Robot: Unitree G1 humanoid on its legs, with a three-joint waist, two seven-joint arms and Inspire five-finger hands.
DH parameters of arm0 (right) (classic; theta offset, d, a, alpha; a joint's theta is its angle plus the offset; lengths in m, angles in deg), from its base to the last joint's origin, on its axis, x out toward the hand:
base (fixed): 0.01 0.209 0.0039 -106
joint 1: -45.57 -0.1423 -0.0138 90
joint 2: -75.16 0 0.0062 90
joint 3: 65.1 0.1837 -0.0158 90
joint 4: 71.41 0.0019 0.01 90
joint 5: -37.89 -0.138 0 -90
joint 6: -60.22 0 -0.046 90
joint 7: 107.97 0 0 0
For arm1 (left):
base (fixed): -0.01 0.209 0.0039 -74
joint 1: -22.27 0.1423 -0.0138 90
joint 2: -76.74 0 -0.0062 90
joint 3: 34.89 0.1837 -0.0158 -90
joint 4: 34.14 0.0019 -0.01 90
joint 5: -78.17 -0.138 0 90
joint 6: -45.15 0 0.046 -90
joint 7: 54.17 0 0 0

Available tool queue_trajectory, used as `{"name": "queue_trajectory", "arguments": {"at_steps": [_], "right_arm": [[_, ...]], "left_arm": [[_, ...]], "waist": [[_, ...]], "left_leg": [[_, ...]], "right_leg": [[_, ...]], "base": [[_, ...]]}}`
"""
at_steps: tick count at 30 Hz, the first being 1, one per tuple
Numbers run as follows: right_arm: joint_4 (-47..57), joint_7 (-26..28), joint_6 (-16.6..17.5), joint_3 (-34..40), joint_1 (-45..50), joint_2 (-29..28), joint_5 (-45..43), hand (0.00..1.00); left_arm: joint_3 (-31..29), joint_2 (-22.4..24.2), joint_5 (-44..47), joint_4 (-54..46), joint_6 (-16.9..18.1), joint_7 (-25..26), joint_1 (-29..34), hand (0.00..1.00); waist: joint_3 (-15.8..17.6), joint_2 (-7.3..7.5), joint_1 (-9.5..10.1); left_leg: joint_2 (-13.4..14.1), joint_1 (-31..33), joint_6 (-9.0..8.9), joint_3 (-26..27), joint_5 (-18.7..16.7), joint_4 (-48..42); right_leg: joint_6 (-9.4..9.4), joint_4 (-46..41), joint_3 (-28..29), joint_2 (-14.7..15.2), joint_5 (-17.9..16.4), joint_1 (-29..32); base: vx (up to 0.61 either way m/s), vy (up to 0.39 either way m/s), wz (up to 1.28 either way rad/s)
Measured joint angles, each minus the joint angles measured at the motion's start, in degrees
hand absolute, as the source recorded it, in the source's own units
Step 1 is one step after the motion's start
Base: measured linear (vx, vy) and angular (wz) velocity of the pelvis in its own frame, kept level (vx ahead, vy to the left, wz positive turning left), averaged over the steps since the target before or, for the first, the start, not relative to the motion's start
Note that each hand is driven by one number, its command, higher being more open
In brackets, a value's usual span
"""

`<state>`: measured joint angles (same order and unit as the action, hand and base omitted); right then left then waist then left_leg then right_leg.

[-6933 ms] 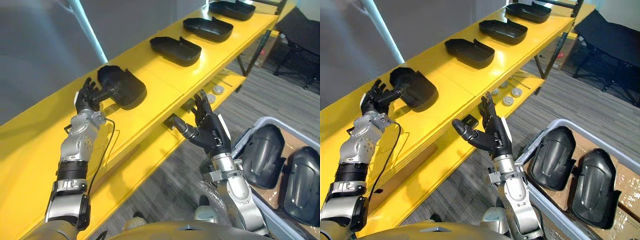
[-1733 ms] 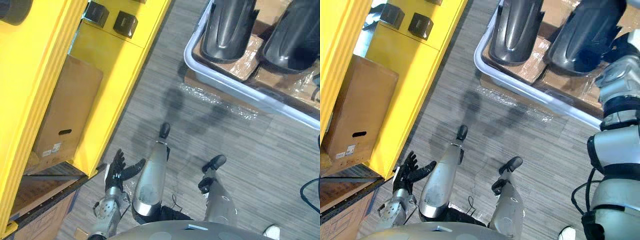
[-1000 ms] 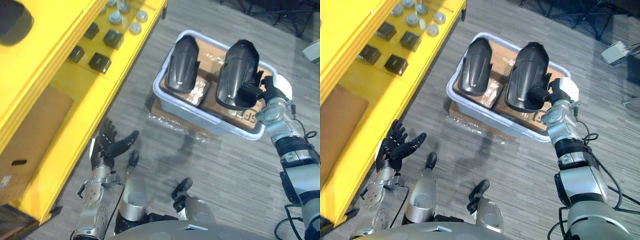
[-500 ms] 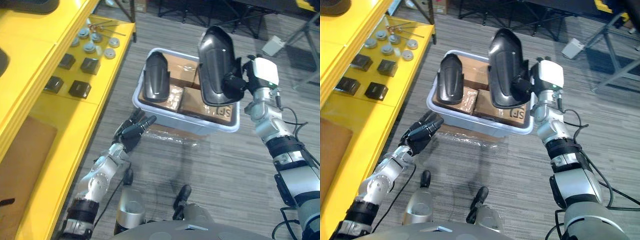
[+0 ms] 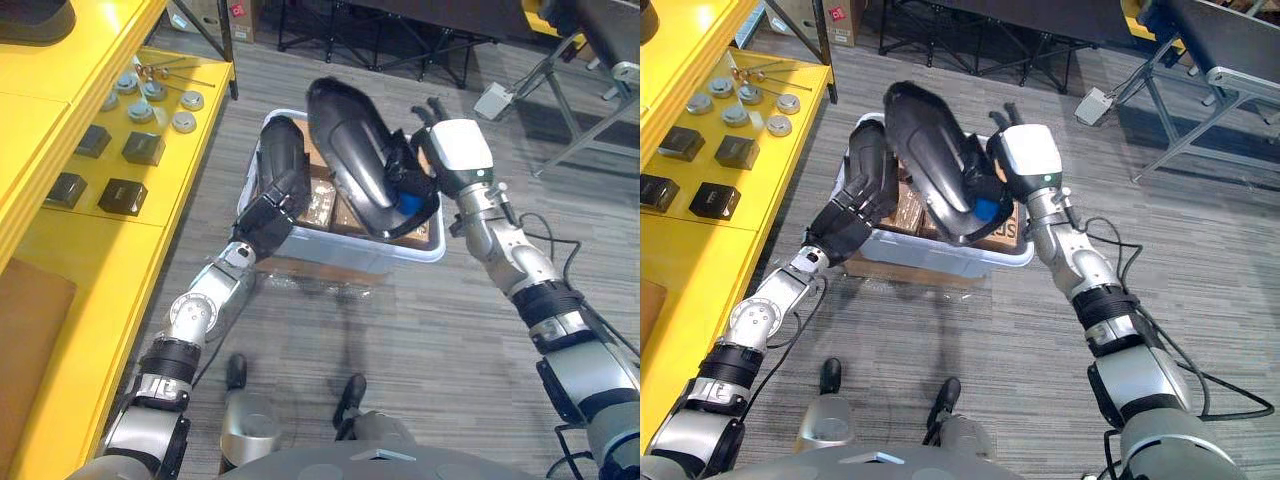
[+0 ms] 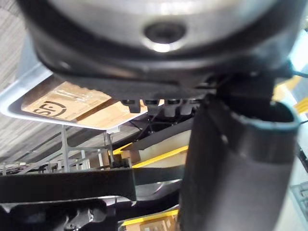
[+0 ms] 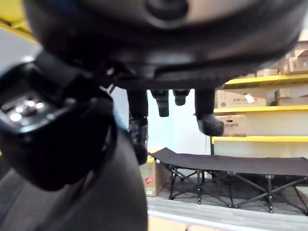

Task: Walk over and take three plastic housings, then place them on the shelf

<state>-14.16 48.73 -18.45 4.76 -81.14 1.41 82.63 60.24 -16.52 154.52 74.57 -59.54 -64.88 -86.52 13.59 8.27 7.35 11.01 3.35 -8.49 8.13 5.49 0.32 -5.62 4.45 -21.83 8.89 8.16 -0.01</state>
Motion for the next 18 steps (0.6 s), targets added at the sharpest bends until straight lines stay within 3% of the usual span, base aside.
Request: {"name": "queue_trajectory", "arguments": {"at_steps": [12, 18], "right_arm": [[2.4, 0.0, 1.9, -4.5, 2.3, -7.6, 0.1, 0.00], [2.3, 0.4, 1.7, -4.7, 2.5, -7.8, 0.0, 0.00]], "left_arm": [[8.3, 3.8, -2.7, 0.0, 1.5, 1.1, -0.2, 1.00], [9.5, 3.7, -4.7, 0.0, 3.3, 1.1, -0.2, 1.00]], "waist": [[-0.6, -0.10, 0.12], [-1.1, -0.37, 0.10]], "left_leg": [[0.0, -0.1, -0.02, -0.1, 0.0, -0.1], [-0.1, -0.4, -0.02, 0.1, 0.0, -0.1]], "right_leg": [[0.11, 0.0, 0.0, 0.0, 0.1, 0.0], [0.12, 0.0, 0.3, 0.0, 0.1, -0.2]], "base": [[0.00, 0.000, 0.00], [0.00, 0.000, -0.01]]}}
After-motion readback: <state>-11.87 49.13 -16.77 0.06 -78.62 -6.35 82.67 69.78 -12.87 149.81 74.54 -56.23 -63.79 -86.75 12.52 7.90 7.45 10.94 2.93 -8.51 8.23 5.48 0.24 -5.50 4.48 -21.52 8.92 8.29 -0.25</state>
